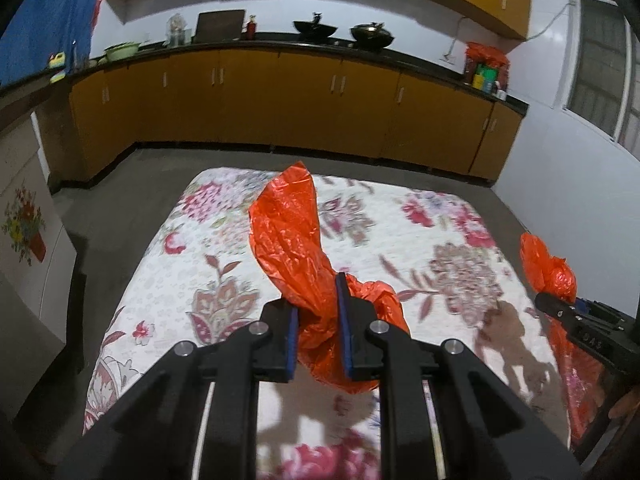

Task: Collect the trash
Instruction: 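Carry both red bags over the basket and open both tools to drop them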

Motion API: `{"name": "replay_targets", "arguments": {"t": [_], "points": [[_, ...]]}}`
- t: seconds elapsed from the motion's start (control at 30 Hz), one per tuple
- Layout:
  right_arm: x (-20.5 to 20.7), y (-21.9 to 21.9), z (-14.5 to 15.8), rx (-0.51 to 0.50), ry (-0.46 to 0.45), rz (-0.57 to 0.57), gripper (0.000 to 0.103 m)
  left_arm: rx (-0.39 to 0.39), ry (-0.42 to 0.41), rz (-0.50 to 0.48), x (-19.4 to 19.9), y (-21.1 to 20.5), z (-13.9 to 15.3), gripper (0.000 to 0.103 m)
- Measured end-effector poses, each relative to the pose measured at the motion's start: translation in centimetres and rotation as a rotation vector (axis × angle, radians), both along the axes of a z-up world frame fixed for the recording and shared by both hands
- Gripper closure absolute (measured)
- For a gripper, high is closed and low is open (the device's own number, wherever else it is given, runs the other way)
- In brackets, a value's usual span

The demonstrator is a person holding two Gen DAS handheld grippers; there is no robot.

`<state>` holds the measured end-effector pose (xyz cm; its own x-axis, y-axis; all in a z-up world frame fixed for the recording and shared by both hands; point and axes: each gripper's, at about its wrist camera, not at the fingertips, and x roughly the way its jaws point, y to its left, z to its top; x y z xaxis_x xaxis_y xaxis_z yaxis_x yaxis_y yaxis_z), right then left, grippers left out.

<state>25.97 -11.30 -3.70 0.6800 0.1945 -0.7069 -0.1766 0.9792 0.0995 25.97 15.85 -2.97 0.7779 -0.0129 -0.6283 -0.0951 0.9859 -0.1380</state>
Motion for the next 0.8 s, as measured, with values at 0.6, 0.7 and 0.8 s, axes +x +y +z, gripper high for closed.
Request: {"name": "replay_targets", "arguments": {"t": [0.6,0.7,0.8], "points": [[-8.5,-10.0,6.8,0.017,-0.126,-0.185,0.067,-0.005,-0.064,-0.237,-3.5,-12.7,5.7,0.086],[-9.8,-11.7,7.4,0.025,-0.136,-0.218,0.067,-0.016,-0.067,-0.282,-3.9,-15.0,6.2,0.086],[-11.0,-13.7,7.7,0.033,-0.144,-0.257,0.067,-0.027,-0.069,-0.337,-4.5,-17.6,6.5,0.086]]}}
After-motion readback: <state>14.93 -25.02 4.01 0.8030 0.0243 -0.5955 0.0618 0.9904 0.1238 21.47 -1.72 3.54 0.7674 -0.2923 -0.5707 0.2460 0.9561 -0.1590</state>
